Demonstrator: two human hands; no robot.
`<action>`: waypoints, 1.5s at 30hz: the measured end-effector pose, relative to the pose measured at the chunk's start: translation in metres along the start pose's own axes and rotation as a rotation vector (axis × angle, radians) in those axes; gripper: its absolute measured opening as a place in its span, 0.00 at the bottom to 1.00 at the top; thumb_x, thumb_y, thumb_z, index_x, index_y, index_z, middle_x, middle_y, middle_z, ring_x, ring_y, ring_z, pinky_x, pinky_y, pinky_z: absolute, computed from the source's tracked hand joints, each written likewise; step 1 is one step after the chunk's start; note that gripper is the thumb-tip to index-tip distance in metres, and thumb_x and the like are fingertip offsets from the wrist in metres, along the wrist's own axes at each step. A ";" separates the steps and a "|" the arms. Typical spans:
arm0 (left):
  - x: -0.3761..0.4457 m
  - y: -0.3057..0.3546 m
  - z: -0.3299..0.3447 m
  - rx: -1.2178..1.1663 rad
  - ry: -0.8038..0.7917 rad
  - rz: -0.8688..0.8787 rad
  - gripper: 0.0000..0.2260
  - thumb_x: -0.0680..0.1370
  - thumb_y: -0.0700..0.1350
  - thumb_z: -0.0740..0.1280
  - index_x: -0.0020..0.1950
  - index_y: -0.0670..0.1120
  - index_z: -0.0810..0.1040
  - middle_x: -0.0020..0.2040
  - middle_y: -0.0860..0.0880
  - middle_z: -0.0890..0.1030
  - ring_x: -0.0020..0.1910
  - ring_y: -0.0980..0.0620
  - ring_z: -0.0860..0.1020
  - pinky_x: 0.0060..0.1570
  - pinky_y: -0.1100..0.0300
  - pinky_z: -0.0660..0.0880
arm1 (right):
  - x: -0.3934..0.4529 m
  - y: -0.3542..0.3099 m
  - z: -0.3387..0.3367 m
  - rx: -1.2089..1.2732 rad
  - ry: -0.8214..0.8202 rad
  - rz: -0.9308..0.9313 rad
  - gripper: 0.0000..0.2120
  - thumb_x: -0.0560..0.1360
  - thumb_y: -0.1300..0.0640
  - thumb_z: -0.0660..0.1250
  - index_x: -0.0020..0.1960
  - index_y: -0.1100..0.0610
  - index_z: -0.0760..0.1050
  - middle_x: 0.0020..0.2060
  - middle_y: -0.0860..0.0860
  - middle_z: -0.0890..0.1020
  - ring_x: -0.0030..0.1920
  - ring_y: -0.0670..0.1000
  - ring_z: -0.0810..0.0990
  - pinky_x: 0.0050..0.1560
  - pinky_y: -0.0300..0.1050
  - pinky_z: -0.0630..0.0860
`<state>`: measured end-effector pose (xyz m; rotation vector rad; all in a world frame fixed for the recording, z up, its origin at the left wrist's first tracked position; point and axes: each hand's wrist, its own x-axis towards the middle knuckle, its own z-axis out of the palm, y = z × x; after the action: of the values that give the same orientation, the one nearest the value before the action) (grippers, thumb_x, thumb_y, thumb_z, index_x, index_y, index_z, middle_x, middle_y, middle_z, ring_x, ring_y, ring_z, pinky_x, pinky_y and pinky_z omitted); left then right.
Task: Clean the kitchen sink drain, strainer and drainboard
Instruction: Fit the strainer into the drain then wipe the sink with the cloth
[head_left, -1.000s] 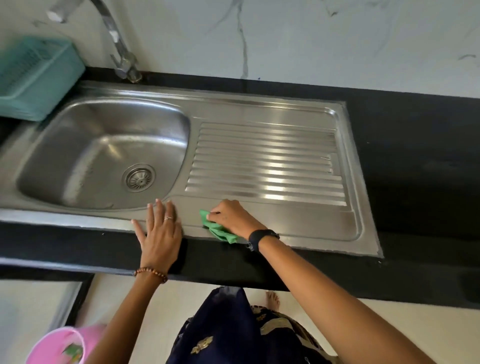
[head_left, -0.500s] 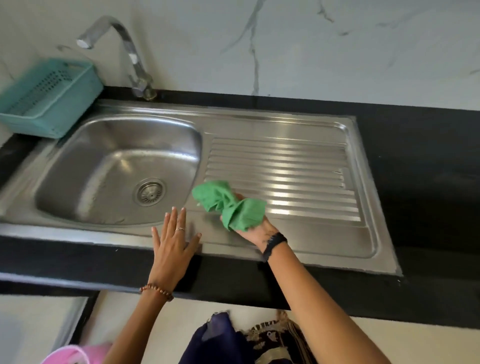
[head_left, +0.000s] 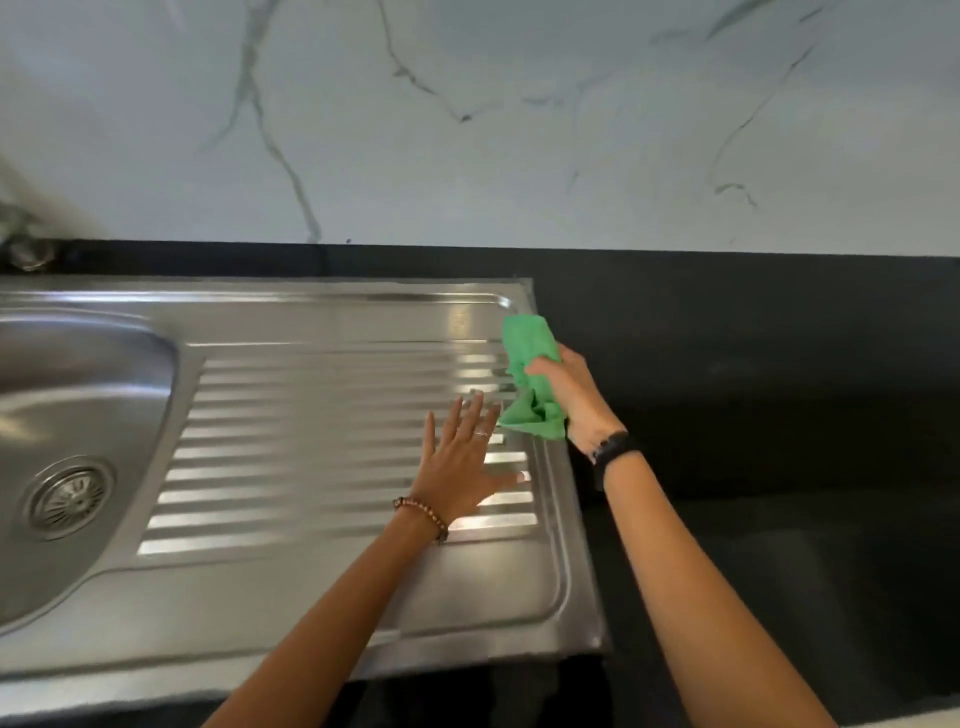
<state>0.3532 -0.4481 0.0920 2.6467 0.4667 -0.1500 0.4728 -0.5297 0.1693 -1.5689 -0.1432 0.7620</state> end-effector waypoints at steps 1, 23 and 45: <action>0.012 0.004 0.003 -0.001 -0.021 -0.020 0.41 0.71 0.67 0.59 0.75 0.52 0.42 0.77 0.50 0.41 0.75 0.49 0.38 0.70 0.44 0.34 | 0.020 -0.010 -0.007 -0.196 0.010 -0.075 0.14 0.75 0.67 0.57 0.55 0.57 0.75 0.42 0.54 0.78 0.39 0.50 0.78 0.35 0.40 0.74; -0.012 0.028 0.022 0.100 0.062 -0.090 0.40 0.72 0.66 0.59 0.75 0.53 0.43 0.77 0.47 0.39 0.76 0.46 0.43 0.69 0.43 0.37 | 0.030 0.032 0.002 -1.532 0.118 -0.376 0.12 0.79 0.61 0.55 0.55 0.64 0.74 0.59 0.59 0.71 0.53 0.58 0.74 0.46 0.52 0.72; -0.244 -0.070 0.015 0.019 0.103 -0.097 0.28 0.77 0.60 0.55 0.75 0.54 0.52 0.76 0.50 0.53 0.76 0.49 0.47 0.71 0.42 0.38 | -0.209 0.127 0.037 -1.458 0.309 -0.236 0.14 0.78 0.54 0.60 0.51 0.64 0.77 0.54 0.59 0.76 0.51 0.58 0.78 0.51 0.51 0.77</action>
<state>0.0997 -0.4690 0.0943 2.6611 0.6306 -0.0478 0.2489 -0.6272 0.1332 -2.9303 -0.7606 0.1115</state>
